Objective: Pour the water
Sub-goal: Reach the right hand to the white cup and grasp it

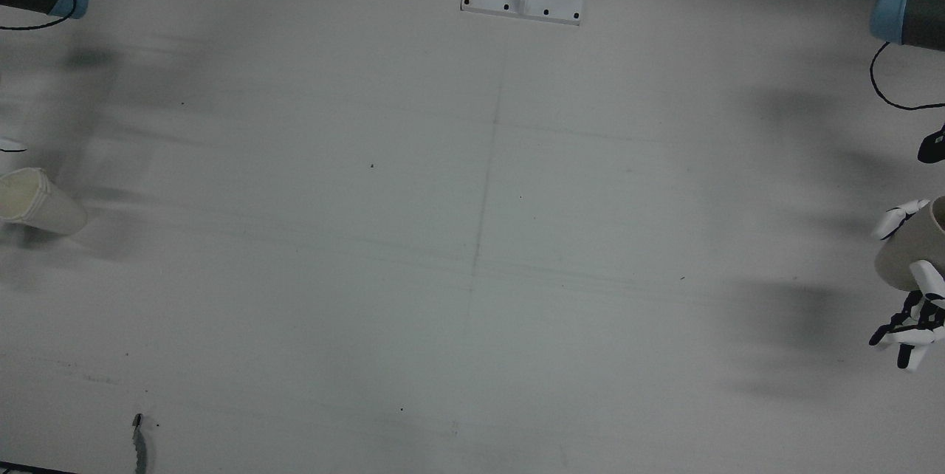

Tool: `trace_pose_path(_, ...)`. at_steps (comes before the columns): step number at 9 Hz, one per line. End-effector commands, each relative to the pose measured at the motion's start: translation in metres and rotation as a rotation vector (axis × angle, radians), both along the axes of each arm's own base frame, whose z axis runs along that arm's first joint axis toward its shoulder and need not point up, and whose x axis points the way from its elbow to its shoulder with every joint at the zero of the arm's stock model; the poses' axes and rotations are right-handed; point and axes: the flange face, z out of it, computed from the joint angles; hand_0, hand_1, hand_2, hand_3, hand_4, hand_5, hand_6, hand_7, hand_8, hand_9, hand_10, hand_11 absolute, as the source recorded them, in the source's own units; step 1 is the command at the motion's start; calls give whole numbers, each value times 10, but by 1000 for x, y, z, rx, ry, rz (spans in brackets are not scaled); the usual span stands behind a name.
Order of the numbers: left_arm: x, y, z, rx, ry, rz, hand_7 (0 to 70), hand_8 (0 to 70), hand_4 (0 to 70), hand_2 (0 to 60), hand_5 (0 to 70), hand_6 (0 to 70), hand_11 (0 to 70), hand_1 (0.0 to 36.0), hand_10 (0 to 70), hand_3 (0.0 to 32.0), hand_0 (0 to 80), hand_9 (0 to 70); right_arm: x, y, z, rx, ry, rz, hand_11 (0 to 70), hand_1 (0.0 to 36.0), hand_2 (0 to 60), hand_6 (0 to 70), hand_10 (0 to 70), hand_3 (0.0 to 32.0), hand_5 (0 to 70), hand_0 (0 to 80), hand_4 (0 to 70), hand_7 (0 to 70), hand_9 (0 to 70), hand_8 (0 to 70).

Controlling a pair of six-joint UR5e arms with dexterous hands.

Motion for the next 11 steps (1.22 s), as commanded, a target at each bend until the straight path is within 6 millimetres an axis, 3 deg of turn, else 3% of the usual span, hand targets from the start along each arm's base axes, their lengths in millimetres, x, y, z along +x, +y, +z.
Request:
trace_pose_path(1,-26,23,30,-9,-4,-18,255,68,700,600,700,135,126,360,68,0,800,56,-35,-2,-18,-2,28,-24,8,141,78,20,0,14,563,477,0,119,40,23)
trace_pose_path(2,-33,25,35,-8,-2,-28,256,69,700,600,700,135,127,360,68,0,800,58,-39,-5,-30,-4,33,-18,9,152,91,23,0,26,582,482,0,126,42,23)
trace_pose_path(3,-37,30,40,-13,2,-27,257,69,700,600,700,138,129,360,70,0,800,57,-38,-5,-32,-7,30,-15,13,155,103,18,0,48,550,483,0,124,41,23)
trace_pose_path(5,-53,40,53,-24,-1,-43,262,70,700,600,700,142,132,360,72,0,800,58,-32,0,-26,-19,32,-10,15,148,92,11,0,42,549,478,0,118,41,24)
trace_pose_path(7,-54,41,55,-24,-1,-44,265,72,700,600,700,147,137,360,75,0,800,61,-30,6,-20,-31,48,-11,12,147,91,10,0,36,566,477,0,119,42,24)
trace_pose_path(10,-54,41,55,-23,0,-46,259,71,700,600,700,141,138,360,76,0,800,60,-22,7,-16,-51,59,27,15,146,102,11,0,76,511,474,0,127,39,19)
trace_pose_path(11,-57,45,58,-27,-1,-45,258,71,700,600,700,139,138,360,75,0,800,60,-11,16,-8,-80,67,44,12,149,108,8,0,90,505,473,0,126,37,17)
